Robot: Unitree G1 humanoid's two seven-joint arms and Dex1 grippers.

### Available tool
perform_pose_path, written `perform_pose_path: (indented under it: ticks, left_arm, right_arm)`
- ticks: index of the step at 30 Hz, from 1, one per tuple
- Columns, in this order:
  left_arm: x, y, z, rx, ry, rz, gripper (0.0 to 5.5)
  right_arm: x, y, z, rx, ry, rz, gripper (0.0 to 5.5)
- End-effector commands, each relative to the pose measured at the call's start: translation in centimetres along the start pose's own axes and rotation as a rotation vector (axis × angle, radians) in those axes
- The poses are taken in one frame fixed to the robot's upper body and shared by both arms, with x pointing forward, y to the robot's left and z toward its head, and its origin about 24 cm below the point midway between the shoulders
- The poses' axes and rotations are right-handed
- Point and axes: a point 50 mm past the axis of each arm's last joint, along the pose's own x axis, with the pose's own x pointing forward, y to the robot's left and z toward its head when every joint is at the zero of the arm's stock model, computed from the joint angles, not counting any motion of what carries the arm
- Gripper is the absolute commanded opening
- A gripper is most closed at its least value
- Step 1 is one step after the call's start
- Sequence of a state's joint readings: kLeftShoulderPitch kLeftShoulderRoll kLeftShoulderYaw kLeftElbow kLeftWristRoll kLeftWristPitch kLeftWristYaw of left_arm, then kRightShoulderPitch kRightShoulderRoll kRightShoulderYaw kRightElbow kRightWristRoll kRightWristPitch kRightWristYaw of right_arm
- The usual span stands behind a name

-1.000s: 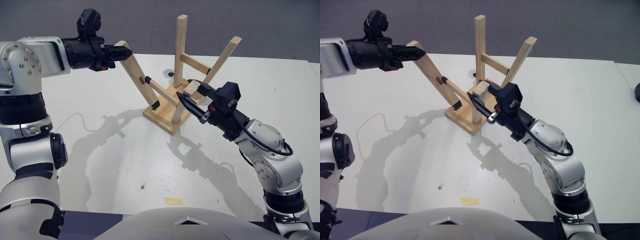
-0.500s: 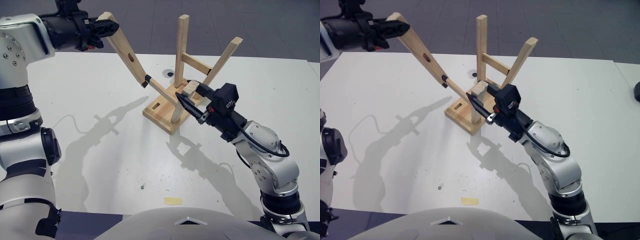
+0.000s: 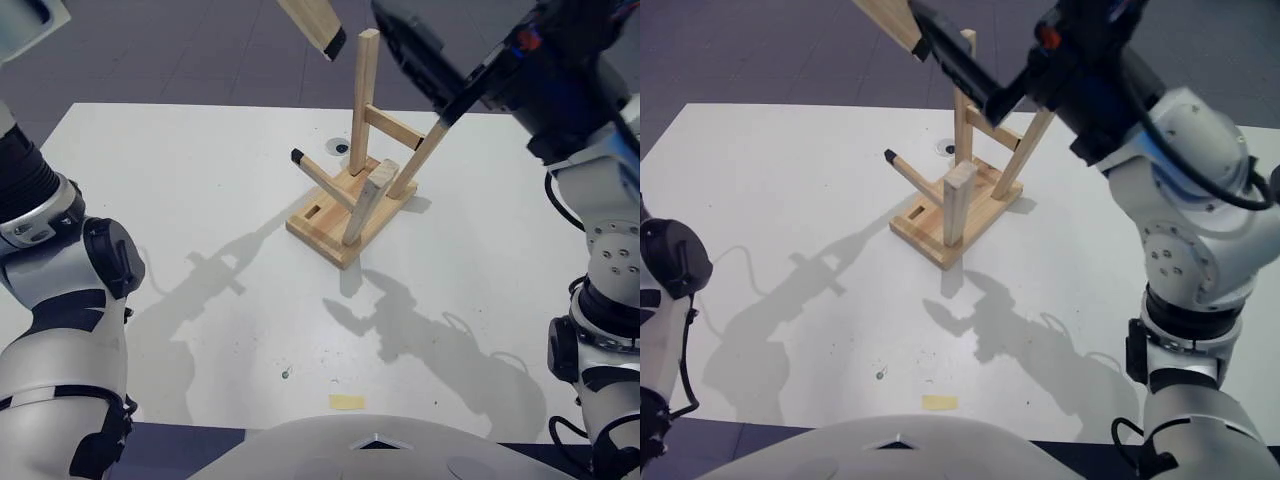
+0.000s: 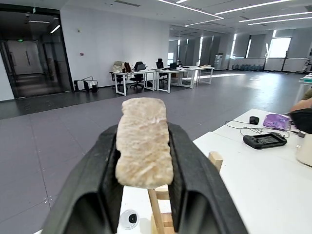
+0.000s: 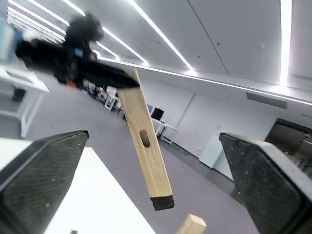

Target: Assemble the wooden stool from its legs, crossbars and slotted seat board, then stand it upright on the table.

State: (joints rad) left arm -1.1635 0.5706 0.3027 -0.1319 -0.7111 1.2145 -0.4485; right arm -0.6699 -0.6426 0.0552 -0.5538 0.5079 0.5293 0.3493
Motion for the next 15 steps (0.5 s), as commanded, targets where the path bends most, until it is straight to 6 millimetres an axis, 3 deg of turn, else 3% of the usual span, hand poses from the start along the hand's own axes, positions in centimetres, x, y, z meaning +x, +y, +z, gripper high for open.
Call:
perform_pose_path:
  ticks: [1,7,15]
  left_arm:
    - [1.7,-4.5,-1.1,0.0,0.009,-0.223,1.02]
    - [2.2,-6.3,-1.4,-0.036,-0.016,-0.298,1.02]
    - [4.1,-6.8,-1.2,-0.113,-0.113,-0.246,1.02]
  right_arm:
    - [2.0,0.4,-3.2,-0.204,0.095,0.033,5.4]
    - [3.0,0.8,-5.9,-0.274,0.147,0.01,5.4]
    - [3.2,3.2,-6.6,-0.21,0.147,0.031,5.4]
